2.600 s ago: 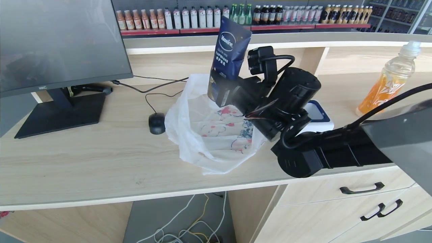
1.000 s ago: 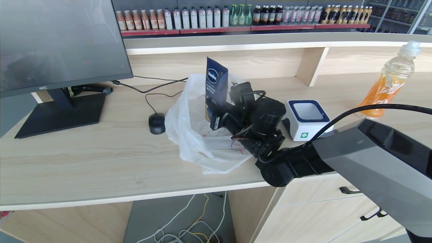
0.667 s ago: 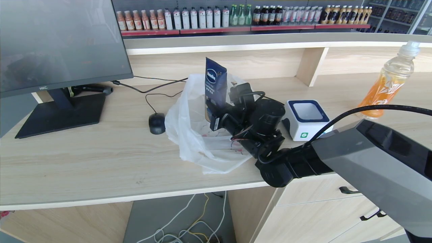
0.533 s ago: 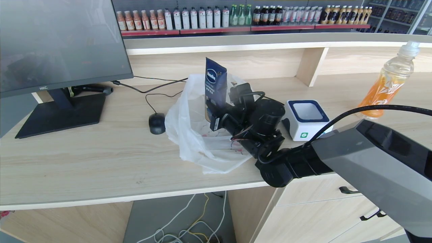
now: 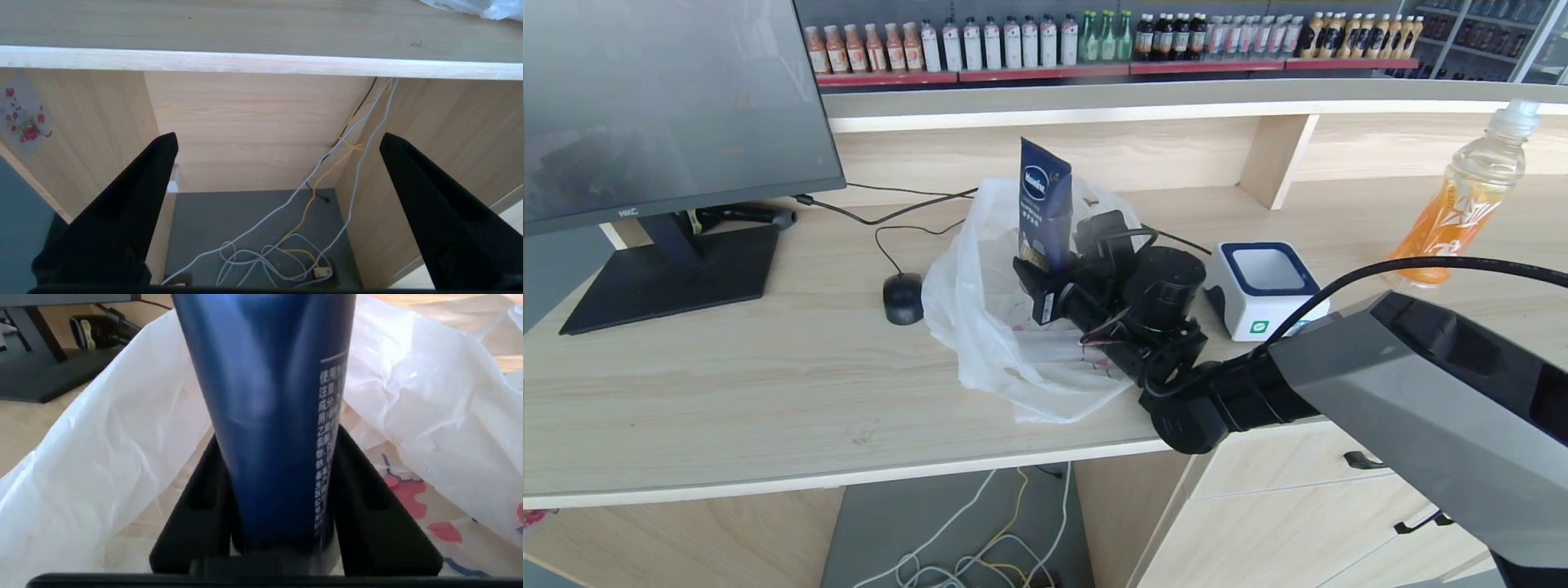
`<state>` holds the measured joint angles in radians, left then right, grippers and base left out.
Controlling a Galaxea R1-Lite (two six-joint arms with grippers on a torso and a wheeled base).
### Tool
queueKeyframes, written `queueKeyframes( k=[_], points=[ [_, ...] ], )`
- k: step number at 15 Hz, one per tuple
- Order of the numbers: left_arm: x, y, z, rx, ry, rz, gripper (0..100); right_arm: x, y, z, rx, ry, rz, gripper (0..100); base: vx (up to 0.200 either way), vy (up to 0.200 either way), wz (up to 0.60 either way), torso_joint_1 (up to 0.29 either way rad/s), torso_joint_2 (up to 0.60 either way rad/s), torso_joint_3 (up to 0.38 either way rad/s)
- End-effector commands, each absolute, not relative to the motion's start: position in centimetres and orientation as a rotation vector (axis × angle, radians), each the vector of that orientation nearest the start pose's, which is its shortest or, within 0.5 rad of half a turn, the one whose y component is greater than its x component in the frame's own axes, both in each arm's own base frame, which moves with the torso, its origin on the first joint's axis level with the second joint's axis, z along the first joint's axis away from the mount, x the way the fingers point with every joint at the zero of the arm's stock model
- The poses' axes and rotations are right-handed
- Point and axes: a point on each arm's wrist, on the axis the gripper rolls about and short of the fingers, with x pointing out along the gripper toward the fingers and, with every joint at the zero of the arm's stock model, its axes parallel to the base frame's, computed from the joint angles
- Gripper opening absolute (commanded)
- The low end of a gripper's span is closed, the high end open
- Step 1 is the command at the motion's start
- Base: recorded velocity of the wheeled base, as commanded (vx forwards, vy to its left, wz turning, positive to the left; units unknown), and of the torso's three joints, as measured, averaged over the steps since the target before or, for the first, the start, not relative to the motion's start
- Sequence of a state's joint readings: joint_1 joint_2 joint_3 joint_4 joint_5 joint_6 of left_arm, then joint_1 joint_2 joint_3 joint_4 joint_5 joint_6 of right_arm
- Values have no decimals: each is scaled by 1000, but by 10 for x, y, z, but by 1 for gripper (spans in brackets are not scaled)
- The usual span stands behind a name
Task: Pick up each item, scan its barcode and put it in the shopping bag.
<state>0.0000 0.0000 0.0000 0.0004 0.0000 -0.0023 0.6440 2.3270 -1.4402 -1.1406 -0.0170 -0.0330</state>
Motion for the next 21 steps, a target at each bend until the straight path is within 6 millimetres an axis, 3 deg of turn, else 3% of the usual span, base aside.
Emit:
queueKeyframes(
  k=[1, 8, 13, 21],
  points=[
    [-23, 0, 75, -3, 2, 0, 100, 379, 284, 161, 60, -276, 620, 100, 0, 0, 0, 0, 0, 0],
    [-23, 0, 75, -3, 0, 0, 100, 378, 279, 176, 73, -314, 613, 100, 0, 0, 0, 0, 0, 0],
    [-23, 0, 75, -3, 0, 0, 100, 369, 274, 197, 90, -356, 614, 100, 0, 0, 0, 0, 0, 0],
    [-23, 0, 75, -3, 0, 0, 100, 332, 247, 230, 108, -389, 611, 100, 0, 0, 0, 0, 0, 0]
  ],
)
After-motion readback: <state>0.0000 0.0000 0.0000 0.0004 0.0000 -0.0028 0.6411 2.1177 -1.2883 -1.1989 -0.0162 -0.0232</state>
